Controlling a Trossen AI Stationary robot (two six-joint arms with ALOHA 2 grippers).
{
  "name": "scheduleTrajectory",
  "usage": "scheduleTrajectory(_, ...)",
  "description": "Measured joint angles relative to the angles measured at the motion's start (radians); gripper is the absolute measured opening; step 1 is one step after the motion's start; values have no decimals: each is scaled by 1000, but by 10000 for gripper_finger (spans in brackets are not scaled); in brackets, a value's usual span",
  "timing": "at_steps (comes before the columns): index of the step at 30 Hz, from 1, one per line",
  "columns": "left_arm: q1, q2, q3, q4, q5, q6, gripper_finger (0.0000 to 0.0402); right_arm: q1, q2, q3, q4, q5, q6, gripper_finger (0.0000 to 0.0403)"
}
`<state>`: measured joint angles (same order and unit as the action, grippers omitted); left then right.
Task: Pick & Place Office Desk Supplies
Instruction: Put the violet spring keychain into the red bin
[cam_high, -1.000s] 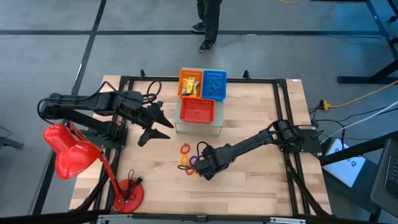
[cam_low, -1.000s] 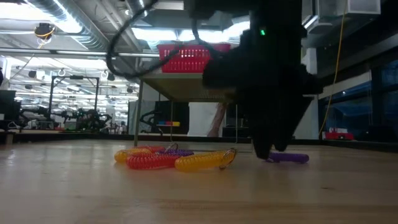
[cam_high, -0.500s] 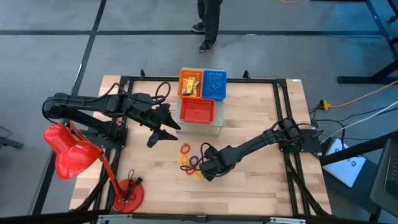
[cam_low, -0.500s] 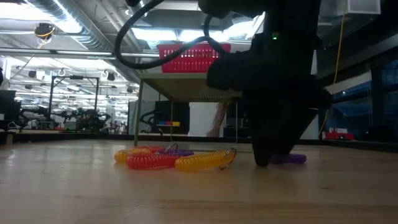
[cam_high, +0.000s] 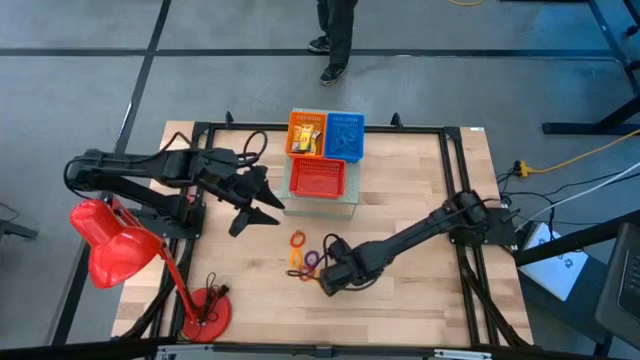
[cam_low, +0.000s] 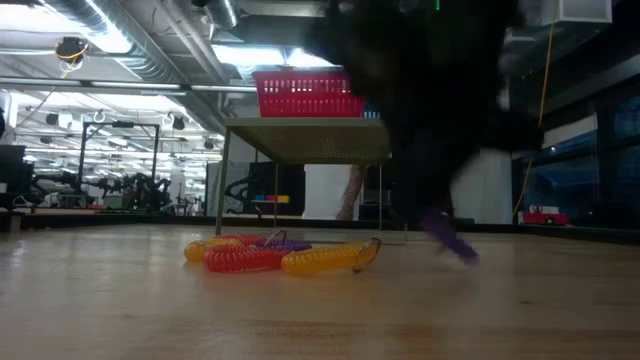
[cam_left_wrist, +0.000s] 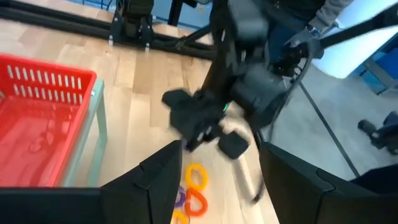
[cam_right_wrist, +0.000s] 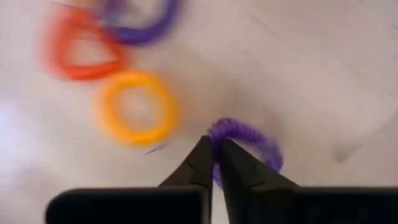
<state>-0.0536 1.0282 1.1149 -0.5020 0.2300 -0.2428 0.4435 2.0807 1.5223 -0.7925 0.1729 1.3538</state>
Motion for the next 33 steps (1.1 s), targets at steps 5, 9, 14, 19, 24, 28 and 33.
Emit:
scheduleTrajectory(5, -8, -48, 0, -59, -11, 25, 210, 6, -95, 80, -3, 107, 34, 10)
scheduleTrajectory(9, -21, -73, 0, -54, -17, 57, 212, 6, -207, 128, 94, 225, 34, 10)
scheduleTrajectory(14, -24, -75, 1, -20, 6, 108, 214, 1, -329, 135, 366, 325, -106, 10)
scheduleTrajectory(19, -49, -75, 1, 102, -28, 124, 217, -20, -368, 136, 576, 252, -211, 9)
scheduleTrajectory(24, -95, -75, 1, 225, -55, 127, 231, -34, -368, 135, 668, 235, -240, 8)
scheduleTrajectory(28, -115, -75, 1, 252, -55, 99, 244, -41, -368, 135, 673, 330, -250, 8)
scheduleTrajectory(33, -136, -58, 1, 263, -63, 66, 245, -56, -368, 135, 700, 398, -275, 8)
